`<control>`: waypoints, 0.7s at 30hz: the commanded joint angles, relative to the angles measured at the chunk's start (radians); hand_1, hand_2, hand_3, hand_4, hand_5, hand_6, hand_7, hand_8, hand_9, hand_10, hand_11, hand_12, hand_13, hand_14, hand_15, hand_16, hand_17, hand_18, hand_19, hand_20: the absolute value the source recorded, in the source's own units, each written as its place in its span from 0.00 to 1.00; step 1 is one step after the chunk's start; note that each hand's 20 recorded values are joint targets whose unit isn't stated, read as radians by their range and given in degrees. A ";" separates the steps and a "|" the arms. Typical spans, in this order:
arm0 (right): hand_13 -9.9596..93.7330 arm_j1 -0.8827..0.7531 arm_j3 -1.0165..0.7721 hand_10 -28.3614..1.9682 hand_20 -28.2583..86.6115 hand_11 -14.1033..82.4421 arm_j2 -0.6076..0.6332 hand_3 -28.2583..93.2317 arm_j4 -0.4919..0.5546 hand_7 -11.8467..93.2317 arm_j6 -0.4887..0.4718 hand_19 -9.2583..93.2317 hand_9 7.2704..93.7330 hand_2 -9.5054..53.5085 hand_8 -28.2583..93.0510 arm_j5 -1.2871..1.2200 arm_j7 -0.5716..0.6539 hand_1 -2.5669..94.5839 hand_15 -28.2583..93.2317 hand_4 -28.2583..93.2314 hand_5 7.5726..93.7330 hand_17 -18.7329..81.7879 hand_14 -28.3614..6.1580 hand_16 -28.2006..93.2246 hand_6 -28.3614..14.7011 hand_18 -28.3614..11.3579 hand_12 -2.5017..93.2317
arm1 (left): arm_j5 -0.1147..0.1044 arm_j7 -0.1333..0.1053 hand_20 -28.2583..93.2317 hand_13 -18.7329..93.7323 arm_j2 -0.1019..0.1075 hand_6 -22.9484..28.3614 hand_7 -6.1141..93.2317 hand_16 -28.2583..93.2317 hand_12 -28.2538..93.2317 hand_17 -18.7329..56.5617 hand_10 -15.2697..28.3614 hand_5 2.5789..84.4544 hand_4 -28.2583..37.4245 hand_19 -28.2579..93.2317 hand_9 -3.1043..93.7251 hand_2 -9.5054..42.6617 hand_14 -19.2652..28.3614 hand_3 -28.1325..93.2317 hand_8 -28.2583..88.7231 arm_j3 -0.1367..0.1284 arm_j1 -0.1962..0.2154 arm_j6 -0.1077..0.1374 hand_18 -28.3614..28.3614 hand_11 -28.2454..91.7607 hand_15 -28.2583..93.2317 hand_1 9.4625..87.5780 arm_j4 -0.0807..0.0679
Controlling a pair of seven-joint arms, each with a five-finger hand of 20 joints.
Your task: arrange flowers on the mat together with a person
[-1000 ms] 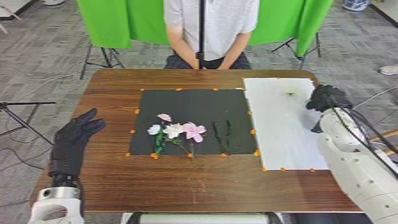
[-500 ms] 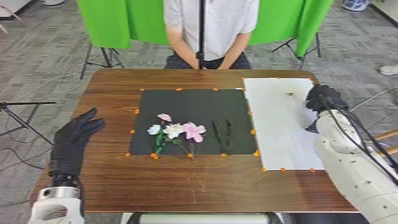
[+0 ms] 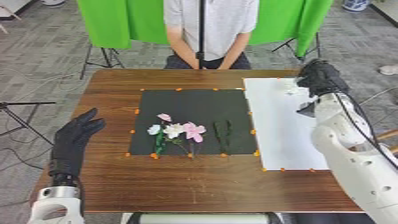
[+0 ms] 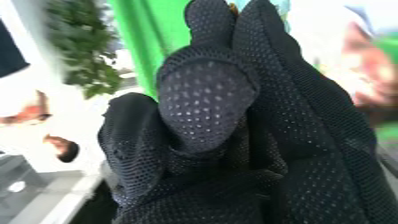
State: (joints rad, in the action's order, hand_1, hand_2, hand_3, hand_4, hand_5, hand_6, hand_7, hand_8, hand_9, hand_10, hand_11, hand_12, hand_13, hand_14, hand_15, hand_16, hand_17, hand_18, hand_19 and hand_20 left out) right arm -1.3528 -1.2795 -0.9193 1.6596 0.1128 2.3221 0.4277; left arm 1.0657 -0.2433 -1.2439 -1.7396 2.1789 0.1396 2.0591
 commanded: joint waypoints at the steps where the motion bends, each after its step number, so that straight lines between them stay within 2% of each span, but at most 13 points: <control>1: 1.00 0.035 0.127 0.69 0.54 0.23 -0.038 0.68 0.106 0.29 -0.045 1.00 1.00 0.00 0.28 -0.029 -0.065 0.70 0.70 0.06 0.88 0.85 0.84 0.39 0.73 0.44 0.35 | 0.000 0.016 0.36 0.50 0.005 0.52 0.17 0.23 0.34 0.33 0.70 0.55 0.00 0.34 0.53 0.26 0.79 0.78 0.19 0.002 -0.003 -0.015 0.73 0.40 0.40 0.15 -0.010; 9: 1.00 0.084 0.275 0.69 0.55 0.23 -0.063 0.68 0.092 0.29 -0.095 1.00 1.00 0.00 0.28 -0.015 -0.104 0.70 0.70 0.06 0.88 0.84 0.84 0.39 0.73 0.44 0.36 | 0.002 0.026 0.36 0.50 0.008 0.52 0.17 0.23 0.34 0.33 0.70 0.55 0.00 0.34 0.54 0.26 0.79 0.78 0.19 0.007 -0.013 -0.024 0.73 0.40 0.40 0.15 -0.016; 21: 1.00 0.137 0.385 0.69 0.55 0.21 -0.088 0.68 0.052 0.28 -0.152 1.00 1.00 0.00 0.28 0.000 -0.122 0.69 0.69 0.07 0.88 0.84 0.84 0.39 0.74 0.44 0.35 | 0.003 0.021 0.36 0.50 0.006 0.52 0.17 0.23 0.34 0.33 0.70 0.55 0.00 0.34 0.53 0.25 0.79 0.78 0.19 0.003 -0.003 -0.026 0.73 0.40 0.40 0.15 -0.011</control>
State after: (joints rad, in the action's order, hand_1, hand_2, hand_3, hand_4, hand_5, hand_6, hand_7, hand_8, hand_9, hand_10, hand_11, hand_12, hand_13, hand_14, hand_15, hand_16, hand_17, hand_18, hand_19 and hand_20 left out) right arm -1.2377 -0.9217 -0.9858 1.7189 -0.0080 2.3004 0.3175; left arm 1.0664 -0.2291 -1.2341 -1.7375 2.1615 0.1268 2.0517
